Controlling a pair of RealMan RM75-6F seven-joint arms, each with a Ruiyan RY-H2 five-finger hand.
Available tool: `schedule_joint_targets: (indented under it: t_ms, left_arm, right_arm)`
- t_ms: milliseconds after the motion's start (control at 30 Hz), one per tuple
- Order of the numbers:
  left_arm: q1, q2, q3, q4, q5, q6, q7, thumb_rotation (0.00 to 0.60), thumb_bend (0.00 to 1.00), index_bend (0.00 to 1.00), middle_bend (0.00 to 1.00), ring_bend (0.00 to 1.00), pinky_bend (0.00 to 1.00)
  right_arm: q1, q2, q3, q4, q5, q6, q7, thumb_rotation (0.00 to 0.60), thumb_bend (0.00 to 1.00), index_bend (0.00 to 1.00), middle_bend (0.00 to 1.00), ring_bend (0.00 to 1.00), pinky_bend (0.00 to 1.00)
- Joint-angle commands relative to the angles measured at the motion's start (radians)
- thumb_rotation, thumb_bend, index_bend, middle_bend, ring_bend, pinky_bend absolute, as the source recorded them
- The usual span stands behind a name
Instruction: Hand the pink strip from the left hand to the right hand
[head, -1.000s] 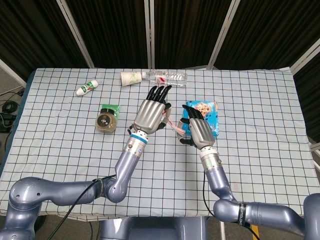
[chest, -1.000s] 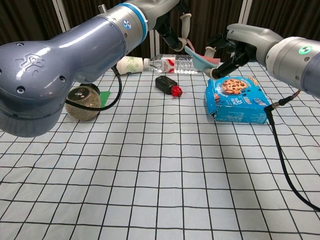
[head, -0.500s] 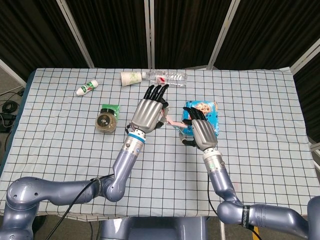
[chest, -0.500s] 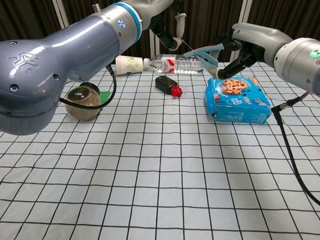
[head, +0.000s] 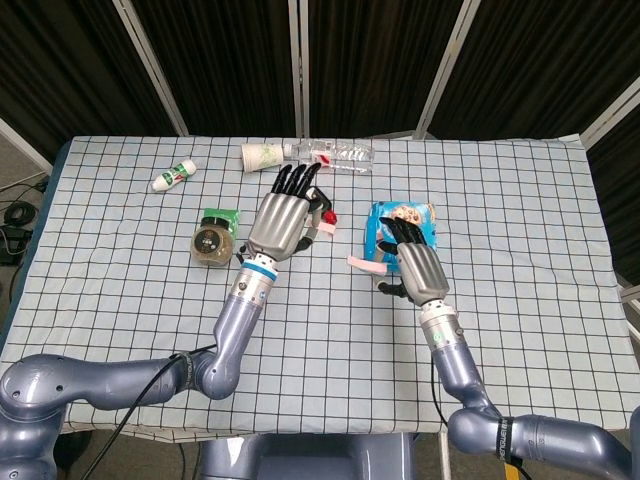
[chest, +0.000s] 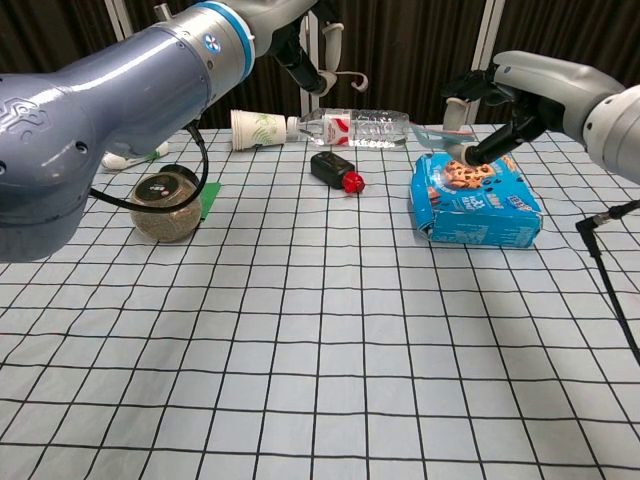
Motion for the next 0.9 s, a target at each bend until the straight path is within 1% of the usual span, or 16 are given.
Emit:
schedule_joint_targets:
  t_ms: [33, 167, 267, 333, 367, 467, 533, 567, 633, 667, 700, 733, 767, 800, 867, 900]
  left_arm:
    - [0.009, 0.013, 0.004, -0.004, 0.002, 0.003, -0.003, 0.6, 0.56, 0.73, 0.0, 0.0, 0.0]
    - [0.027, 0.037, 0.012, -0.014, 0.006, 0.005, -0.009, 0.6, 0.56, 0.73, 0.0, 0.0, 0.0]
    - [0.045, 0.06, 0.031, -0.031, 0.02, 0.004, -0.013, 0.6, 0.56, 0.73, 0.0, 0.0, 0.0]
    - [0.065, 0.08, 0.056, -0.053, 0.029, 0.001, -0.014, 0.6, 0.56, 0.73, 0.0, 0.0, 0.0]
    - [0.081, 0.098, 0.078, -0.071, 0.033, -0.004, -0.011, 0.6, 0.56, 0.73, 0.0, 0.0, 0.0]
    - [0.105, 0.127, 0.107, -0.102, 0.038, -0.006, -0.004, 0.6, 0.56, 0.73, 0.0, 0.0, 0.0]
    - [0.127, 0.15, 0.131, -0.124, 0.036, -0.006, 0.0, 0.6, 0.56, 0.69, 0.0, 0.0, 0.0]
    - [0.148, 0.171, 0.156, -0.143, 0.023, -0.012, 0.007, 0.6, 0.54, 0.65, 0.0, 0.0, 0.0]
    - [0.166, 0.196, 0.175, -0.169, 0.014, -0.018, 0.012, 0.6, 0.37, 0.45, 0.0, 0.0, 0.0]
    - [0.178, 0.213, 0.191, -0.184, 0.0, -0.025, 0.019, 0.6, 0.21, 0.28, 0.0, 0.0, 0.0]
    - [0.188, 0.234, 0.205, -0.203, -0.017, -0.037, 0.025, 0.6, 0.07, 0.12, 0.0, 0.0, 0.0]
    - [0.197, 0.25, 0.216, -0.217, -0.031, -0.049, 0.027, 0.6, 0.01, 0.03, 0.0, 0.0, 0.0]
    - [0.205, 0.266, 0.224, -0.229, -0.038, -0.057, 0.024, 0.6, 0.0, 0.0, 0.0, 0.0, 0.0]
    - [0.208, 0.27, 0.226, -0.231, -0.039, -0.058, 0.022, 0.6, 0.0, 0.0, 0.0, 0.0, 0.0]
    - [0.22, 0.284, 0.236, -0.236, -0.032, -0.058, 0.011, 0.6, 0.0, 0.0, 0.0, 0.0, 0.0]
    - [0.232, 0.293, 0.241, -0.235, -0.022, -0.05, -0.001, 0.6, 0.0, 0.0, 0.0, 0.0, 0.0]
  right_arm:
    - [-0.011, 0.01, -0.006, 0.004, -0.01, -0.001, 0.01, 0.6, 0.48, 0.83, 0.1, 0.0, 0.0]
    - [-0.029, 0.028, -0.016, 0.008, -0.026, -0.004, 0.026, 0.6, 0.48, 0.83, 0.1, 0.0, 0.0]
    - [-0.045, 0.045, -0.034, 0.01, -0.048, -0.01, 0.035, 0.6, 0.48, 0.83, 0.1, 0.0, 0.0]
    - [-0.058, 0.061, -0.057, 0.014, -0.07, -0.019, 0.042, 0.6, 0.48, 0.83, 0.1, 0.0, 0.0]
    - [-0.066, 0.071, -0.073, 0.017, -0.085, -0.024, 0.042, 0.6, 0.48, 0.83, 0.1, 0.0, 0.0]
    - [-0.078, 0.088, -0.1, 0.024, -0.11, -0.036, 0.039, 0.6, 0.48, 0.82, 0.1, 0.0, 0.0]
    - [-0.086, 0.098, -0.12, 0.03, -0.127, -0.043, 0.033, 0.6, 0.47, 0.79, 0.09, 0.0, 0.0]
    - [-0.092, 0.105, -0.143, 0.035, -0.141, -0.054, 0.023, 0.6, 0.45, 0.74, 0.09, 0.0, 0.0]
    - [-0.097, 0.115, -0.161, 0.034, -0.153, -0.068, 0.02, 0.6, 0.34, 0.57, 0.05, 0.0, 0.0]
    - [-0.099, 0.123, -0.174, 0.03, -0.152, -0.084, 0.013, 0.6, 0.24, 0.42, 0.03, 0.0, 0.0]
    - [-0.099, 0.131, -0.184, 0.024, -0.148, -0.099, 0.005, 0.6, 0.12, 0.28, 0.01, 0.0, 0.0]
    - [-0.1, 0.136, -0.193, 0.019, -0.145, -0.111, -0.003, 0.6, 0.07, 0.19, 0.0, 0.0, 0.0]
    - [-0.101, 0.141, -0.199, 0.014, -0.141, -0.119, -0.011, 0.6, 0.02, 0.08, 0.0, 0.0, 0.0]
    - [-0.101, 0.142, -0.201, 0.014, -0.141, -0.121, -0.014, 0.6, 0.0, 0.03, 0.0, 0.0, 0.0]
    - [-0.103, 0.145, -0.208, 0.011, -0.143, -0.124, -0.023, 0.6, 0.0, 0.0, 0.0, 0.0, 0.0]
    - [-0.107, 0.147, -0.215, 0.011, -0.15, -0.122, -0.031, 0.6, 0.0, 0.0, 0.0, 0.0, 0.0]
